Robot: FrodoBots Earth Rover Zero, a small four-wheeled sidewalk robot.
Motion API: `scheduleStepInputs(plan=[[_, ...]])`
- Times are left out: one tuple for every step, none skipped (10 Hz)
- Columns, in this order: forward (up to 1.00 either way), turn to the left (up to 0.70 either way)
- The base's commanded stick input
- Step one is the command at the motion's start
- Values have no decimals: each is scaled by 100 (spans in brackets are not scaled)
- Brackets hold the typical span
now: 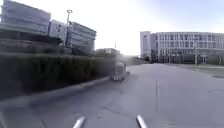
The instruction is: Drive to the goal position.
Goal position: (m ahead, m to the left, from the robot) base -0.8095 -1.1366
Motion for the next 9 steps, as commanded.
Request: scheduleStepInputs(plan=[[100, 27], [100, 27], [100, 27], [100, 27], [100, 27], [100, 27], [100, 27], [100, 27], [100, 27]])
